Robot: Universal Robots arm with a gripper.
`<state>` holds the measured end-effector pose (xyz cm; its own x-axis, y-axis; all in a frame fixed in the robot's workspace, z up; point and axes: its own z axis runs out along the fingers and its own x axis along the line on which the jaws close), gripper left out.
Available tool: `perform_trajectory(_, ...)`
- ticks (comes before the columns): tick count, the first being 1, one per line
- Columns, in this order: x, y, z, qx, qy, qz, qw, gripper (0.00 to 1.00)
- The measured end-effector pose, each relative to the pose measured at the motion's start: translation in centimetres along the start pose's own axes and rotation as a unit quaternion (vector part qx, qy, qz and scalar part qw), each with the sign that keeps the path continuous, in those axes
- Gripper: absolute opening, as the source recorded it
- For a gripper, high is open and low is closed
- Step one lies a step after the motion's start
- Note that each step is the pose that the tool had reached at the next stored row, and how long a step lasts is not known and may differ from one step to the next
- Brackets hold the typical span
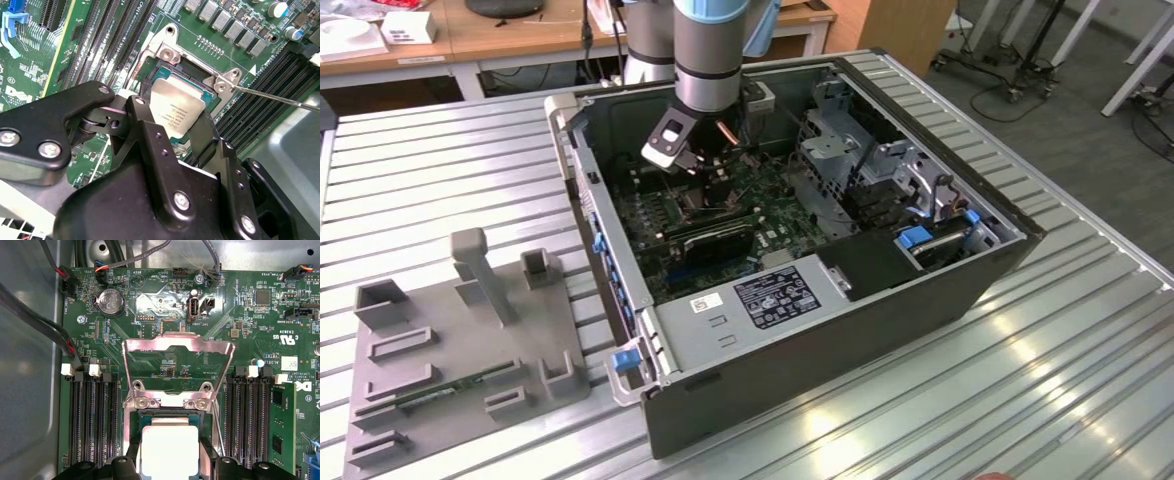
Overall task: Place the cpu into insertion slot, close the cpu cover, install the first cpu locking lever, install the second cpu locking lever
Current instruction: 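Place the cpu into insertion slot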
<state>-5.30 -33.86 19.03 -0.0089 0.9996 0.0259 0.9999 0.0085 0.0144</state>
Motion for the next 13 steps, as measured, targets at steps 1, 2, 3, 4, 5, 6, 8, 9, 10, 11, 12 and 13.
perform_trajectory(1, 0.00, 0.00, 0.00, 0.0000, 0.0000, 0.000, 1.00000, 0.54)
perform_trajectory(2, 0.00, 0.00, 0.00, 0.0000, 0.0000, 0.000, 1.00000, 0.54)
perform_trajectory(3, -0.01, 0.00, 0.03, 0.0001, -0.0001, 0.000, 1.00000, 0.54)
perform_trajectory(4, -0.01, -0.01, 0.06, 0.0001, -0.0002, 0.000, 1.00000, 0.54)
perform_trajectory(5, -0.03, -0.02, 0.08, 0.0003, -0.0004, 0.000, 1.00000, 0.54)
perform_trajectory(6, -0.04, -0.02, 0.09, 0.0003, -0.0005, 0.000, 1.00000, 0.54)
perform_trajectory(8, -0.04, -0.03, 0.09, 0.0004, -0.0007, 0.000, 1.00000, 0.54)
perform_trajectory(9, -0.04, -0.03, 0.09, 0.0004, -0.0007, 0.000, 1.00000, 0.54)
perform_trajectory(10, -0.04, -0.03, 0.09, 0.0004, -0.0007, 0.000, 1.00000, 0.54)
perform_trajectory(11, -0.04, -0.03, 0.09, 0.0005, -0.0007, 0.000, 1.00000, 0.54)
perform_trajectory(12, -0.04, -0.03, 0.09, 0.0005, -0.0008, 0.000, 1.00000, 0.54)
perform_trajectory(13, -0.04, -0.02, 0.10, 0.0004, -0.0007, 0.000, 1.00000, 0.54)
